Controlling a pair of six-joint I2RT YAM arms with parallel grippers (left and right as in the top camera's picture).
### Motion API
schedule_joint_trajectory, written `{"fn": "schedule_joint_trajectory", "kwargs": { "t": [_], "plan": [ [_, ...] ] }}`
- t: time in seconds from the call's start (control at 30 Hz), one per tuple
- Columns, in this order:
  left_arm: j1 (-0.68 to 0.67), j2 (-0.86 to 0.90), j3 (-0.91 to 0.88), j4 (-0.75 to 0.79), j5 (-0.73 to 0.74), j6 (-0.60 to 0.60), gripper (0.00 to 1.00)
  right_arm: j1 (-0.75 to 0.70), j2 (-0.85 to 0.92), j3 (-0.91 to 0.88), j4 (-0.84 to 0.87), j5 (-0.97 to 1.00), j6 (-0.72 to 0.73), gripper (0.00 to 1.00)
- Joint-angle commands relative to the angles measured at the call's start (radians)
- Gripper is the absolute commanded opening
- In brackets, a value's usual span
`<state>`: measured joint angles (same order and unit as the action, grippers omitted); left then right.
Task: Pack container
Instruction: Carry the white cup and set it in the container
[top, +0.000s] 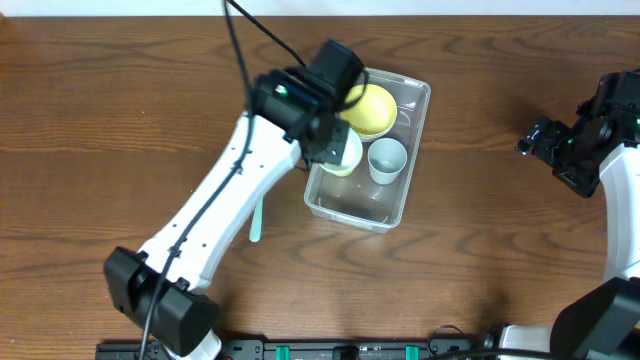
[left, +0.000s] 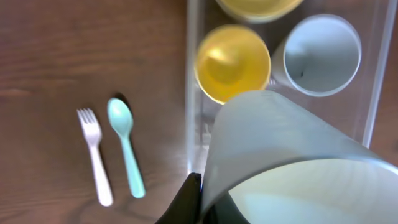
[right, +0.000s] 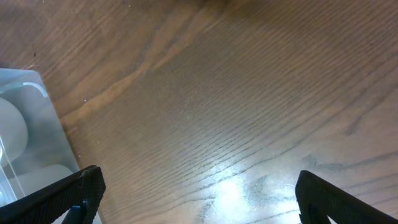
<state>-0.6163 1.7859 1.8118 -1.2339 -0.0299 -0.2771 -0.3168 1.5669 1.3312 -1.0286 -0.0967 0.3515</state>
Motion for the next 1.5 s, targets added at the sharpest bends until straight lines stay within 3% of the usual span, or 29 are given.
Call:
{"fn": "schedule_joint_trajectory", "kwargs": {
  "t": [0.0,0.33,0.87,0.93,1.03,1.1,1.37,1.47],
  "plan": [
    [-0.037,0.01,-0.078,0.051,-0.008,-0.036,0.06,-0.006,-0.001,-0.002,0.0,0.003,-0.008,0.99],
    [-0.063,0.016,-0.356,0.362,-0.008,-0.066,0.06,-0.006,-0.001,-0.002,0.0,0.003,-0.008,0.99],
    [-0.064,0.137,-0.369,0.467,0.019,-0.081,0.06,-0.005,-0.002,-0.002,0.0,0.003,-0.009,0.99],
    [-0.064,0.138,-0.369,0.483,0.019,-0.082,0.14,-0.005,-0.002,-0.002,0.0,0.003,-0.009,0.99],
    [-0.065,0.132,-0.352,0.459,0.019,-0.084,0.45,-0.006,-0.002,-0.002,0.0,0.003,-0.008,0.99],
    [-0.065,0.117,-0.326,0.411,0.019,-0.085,0.51,-0.005,-0.002,-0.002,0.0,0.003,-0.008,0.99],
    [-0.057,-0.011,-0.202,0.185,0.005,-0.087,0.56,-0.005,-0.001,-0.002,0.0,0.003,-0.008,0.99],
    [-0.044,-0.059,-0.202,0.138,-0.078,-0.087,0.56,-0.006,-0.001,-0.002,0.0,0.003,-0.009,0.99]
  ]
}}
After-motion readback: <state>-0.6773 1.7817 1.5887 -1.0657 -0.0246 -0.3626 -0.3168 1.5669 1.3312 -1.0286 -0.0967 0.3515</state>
